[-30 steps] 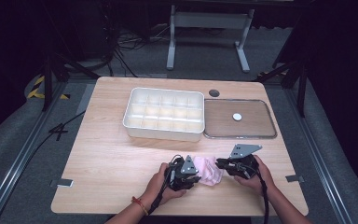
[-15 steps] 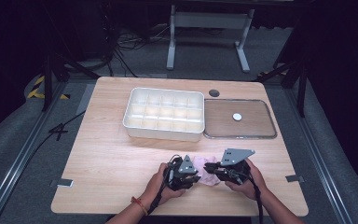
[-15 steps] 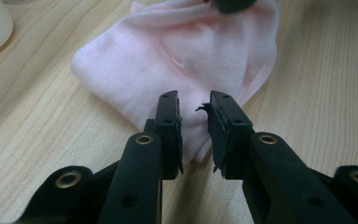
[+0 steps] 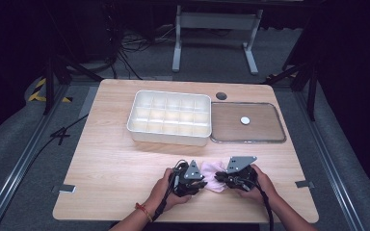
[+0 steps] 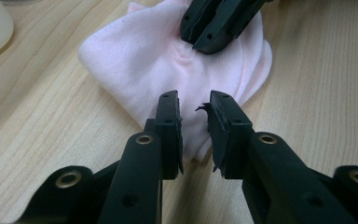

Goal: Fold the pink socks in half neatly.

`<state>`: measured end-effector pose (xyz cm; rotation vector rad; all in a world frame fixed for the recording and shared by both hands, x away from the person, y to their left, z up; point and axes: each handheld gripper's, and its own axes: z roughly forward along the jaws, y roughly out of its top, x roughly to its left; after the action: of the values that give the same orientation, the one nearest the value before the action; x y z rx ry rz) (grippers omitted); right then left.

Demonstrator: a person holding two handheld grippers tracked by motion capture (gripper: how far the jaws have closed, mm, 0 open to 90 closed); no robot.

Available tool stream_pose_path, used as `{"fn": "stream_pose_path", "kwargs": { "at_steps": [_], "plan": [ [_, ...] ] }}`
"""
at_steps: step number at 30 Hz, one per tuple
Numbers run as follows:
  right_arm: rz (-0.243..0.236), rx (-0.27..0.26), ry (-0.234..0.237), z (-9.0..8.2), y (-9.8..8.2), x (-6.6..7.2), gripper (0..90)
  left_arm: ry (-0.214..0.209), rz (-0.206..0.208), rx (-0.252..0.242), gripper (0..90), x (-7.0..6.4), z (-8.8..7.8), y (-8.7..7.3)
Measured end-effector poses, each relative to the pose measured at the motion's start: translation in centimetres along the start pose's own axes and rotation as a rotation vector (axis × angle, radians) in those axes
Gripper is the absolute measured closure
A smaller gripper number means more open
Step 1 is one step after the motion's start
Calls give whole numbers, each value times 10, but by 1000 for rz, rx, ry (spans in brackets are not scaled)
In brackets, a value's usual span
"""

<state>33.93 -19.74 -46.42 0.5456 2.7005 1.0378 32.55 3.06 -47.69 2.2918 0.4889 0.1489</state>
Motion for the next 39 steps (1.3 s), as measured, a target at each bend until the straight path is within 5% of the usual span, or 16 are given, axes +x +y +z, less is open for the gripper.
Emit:
{"fn": "stream_pose_path", "kwargs": {
  "at_steps": [6,9,15,20,24,34,39],
  "plan": [
    [-26,10,-24,-4,0,0,820,2,-1,-2,737,0,0,0],
    [-25,11,-28,-2,-1,0,823,24,-30,4,655,2,-3,0],
    [2,-14,-5,1,-4,-1,832,36,-167,13,535,14,-9,-8],
    [3,-17,-7,1,-4,-1,836,27,-183,-3,487,14,-3,-4],
    [9,-24,-2,2,-4,-2,837,15,-195,-17,503,15,1,-1],
    [11,-26,-12,3,-4,-2,838,-37,-191,-18,755,17,4,1],
    [8,-31,-21,5,-2,-1,842,-22,-181,-20,784,15,3,1]
  ]
}}
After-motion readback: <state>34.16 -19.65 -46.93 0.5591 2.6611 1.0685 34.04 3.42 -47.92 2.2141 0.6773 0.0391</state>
